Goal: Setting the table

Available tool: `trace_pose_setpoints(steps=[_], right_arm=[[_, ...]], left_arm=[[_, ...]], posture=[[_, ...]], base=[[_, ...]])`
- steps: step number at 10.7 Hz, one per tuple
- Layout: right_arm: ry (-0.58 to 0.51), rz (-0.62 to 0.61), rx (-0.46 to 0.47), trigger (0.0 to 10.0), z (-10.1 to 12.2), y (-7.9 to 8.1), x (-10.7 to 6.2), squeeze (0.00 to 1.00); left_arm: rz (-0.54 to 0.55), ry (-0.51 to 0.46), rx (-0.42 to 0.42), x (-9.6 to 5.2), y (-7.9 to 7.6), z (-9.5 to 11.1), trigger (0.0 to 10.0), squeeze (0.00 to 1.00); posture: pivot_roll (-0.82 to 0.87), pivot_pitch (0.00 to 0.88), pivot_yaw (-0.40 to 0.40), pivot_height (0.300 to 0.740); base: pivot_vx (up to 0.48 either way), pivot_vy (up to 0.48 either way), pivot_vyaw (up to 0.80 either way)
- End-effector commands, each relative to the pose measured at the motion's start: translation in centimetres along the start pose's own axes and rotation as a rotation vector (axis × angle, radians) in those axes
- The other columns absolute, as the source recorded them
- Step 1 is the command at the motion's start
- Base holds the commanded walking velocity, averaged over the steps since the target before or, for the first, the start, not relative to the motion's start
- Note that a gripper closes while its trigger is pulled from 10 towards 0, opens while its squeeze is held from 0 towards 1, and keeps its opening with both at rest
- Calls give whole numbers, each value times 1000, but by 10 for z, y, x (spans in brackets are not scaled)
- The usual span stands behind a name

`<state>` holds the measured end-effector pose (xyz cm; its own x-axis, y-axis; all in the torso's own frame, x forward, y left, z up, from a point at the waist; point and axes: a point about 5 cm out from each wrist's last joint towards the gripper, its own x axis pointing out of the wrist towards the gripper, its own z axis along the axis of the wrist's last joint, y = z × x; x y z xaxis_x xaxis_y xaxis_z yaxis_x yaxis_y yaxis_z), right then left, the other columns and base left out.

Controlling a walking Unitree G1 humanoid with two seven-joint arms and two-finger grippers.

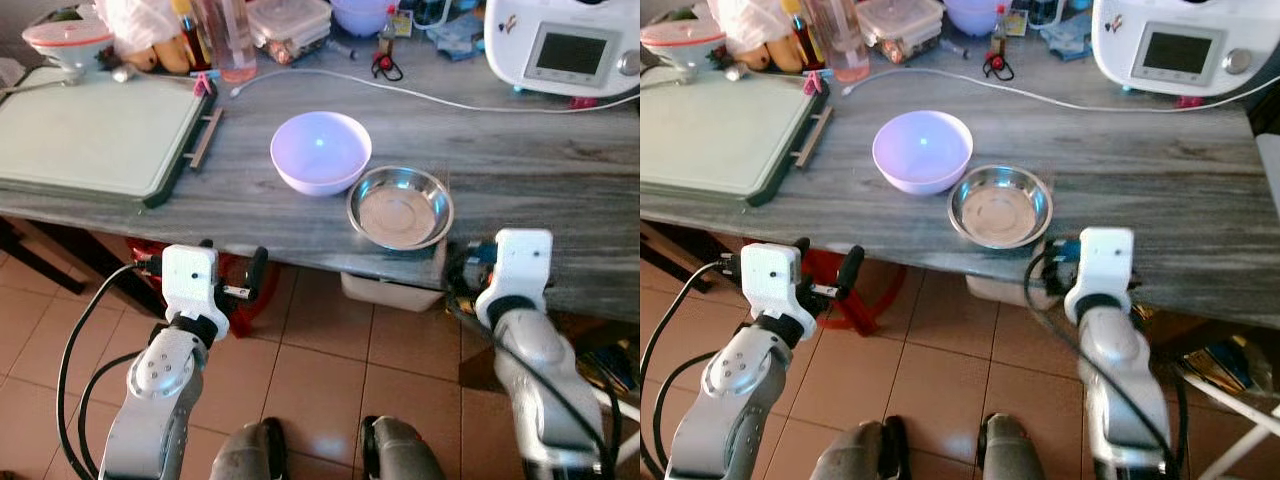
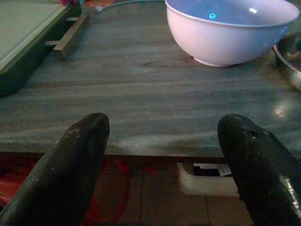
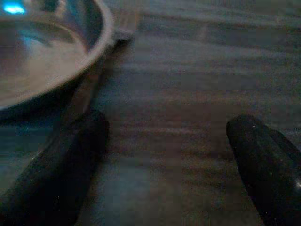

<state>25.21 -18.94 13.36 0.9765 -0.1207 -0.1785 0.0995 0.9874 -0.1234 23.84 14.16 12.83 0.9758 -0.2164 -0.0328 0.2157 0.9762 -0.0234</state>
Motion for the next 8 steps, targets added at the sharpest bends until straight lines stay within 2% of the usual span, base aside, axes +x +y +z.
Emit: trace_pose_setpoints(steps=[1,2,3,4,8], right_arm=[[-51,19,4,10000,7,3,-6,980],[-90,57,2,10000,11,7,-11,910],[-126,63,-13,10000,14,8,-15,125],[-180,82,-42,10000,21,11,-16,0],[-209,106,-34,10000,22,17,-13,0]], left_arm=[[19,10,-3,-2,3,-3,10000,0],[25,10,-10,-1,4,-3,10000,0],[28,8,-13,1,5,-2,10000,0],[28,1,-14,3,5,-1,10000,0],[32,-3,-13,3,5,0,10000,0]], posture=[[-46,159,52,740],[-48,154,55,740],[-49,148,57,740],[-49,145,60,740],[-45,133,63,740]], base=[[0,0,0],[0,0,0],[0,0,0],[0,0,0],[0,0,0]])
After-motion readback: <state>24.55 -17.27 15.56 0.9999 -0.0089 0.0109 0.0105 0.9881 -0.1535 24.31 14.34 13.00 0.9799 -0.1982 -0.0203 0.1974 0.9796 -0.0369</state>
